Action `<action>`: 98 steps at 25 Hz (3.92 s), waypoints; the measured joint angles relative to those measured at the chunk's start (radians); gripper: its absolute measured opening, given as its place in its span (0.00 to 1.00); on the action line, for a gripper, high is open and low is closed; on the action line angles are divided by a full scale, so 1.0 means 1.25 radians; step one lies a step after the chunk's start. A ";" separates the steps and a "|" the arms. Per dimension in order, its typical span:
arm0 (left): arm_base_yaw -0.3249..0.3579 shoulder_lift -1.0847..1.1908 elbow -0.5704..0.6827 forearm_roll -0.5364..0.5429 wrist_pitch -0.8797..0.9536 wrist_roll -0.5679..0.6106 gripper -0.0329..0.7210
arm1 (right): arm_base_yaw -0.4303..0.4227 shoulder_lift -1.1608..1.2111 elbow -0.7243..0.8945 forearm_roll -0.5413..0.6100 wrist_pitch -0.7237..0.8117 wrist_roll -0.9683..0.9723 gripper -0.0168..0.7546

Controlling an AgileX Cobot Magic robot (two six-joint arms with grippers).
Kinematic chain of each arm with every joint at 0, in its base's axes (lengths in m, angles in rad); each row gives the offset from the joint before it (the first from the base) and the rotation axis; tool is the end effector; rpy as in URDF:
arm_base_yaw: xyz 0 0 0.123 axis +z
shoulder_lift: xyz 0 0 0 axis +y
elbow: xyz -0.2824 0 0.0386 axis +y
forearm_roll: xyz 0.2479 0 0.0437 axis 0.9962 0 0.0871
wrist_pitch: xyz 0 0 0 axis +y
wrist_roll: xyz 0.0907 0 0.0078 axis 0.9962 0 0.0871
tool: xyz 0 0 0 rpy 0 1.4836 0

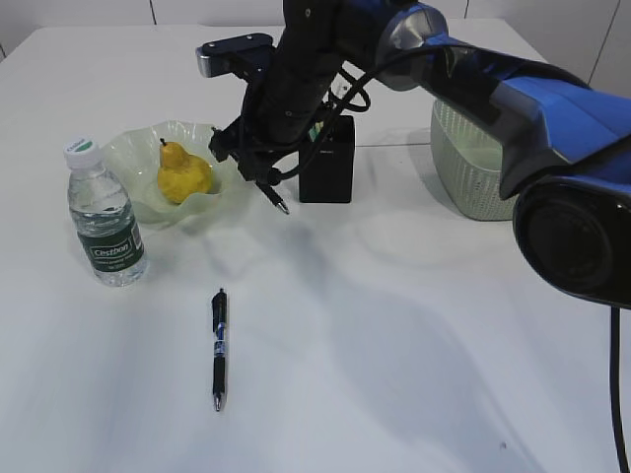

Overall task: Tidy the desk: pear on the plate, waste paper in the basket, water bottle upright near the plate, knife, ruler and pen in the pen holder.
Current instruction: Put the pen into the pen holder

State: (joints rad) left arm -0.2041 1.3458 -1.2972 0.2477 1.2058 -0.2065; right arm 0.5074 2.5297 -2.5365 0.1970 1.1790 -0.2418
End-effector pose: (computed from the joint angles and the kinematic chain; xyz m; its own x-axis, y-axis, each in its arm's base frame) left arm 0.2587 -0.0322 0.3573 -0.9029 0.0714 -0.4240 0.0022 0.9869 0.1615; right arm 0.4667 0.2783 0.2201 -0.6683 -0.5572 -0.4928 -0.6721 0.7362 0.0792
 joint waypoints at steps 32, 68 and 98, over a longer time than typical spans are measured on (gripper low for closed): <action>0.000 0.009 0.000 0.036 -0.102 0.000 0.67 | -0.018 0.002 0.075 0.030 -0.086 -0.070 0.13; 0.000 0.021 0.000 0.033 -0.141 0.000 0.67 | -0.020 -0.379 0.078 -0.012 0.063 -0.005 0.13; 0.000 0.021 0.000 -0.010 -0.148 0.000 0.67 | -0.020 -0.844 1.143 -0.113 -0.943 0.013 0.13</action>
State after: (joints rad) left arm -0.2041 1.3717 -1.2972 0.2353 1.0207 -0.2065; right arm 0.4824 1.4741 -1.1080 0.0558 0.0000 -0.2262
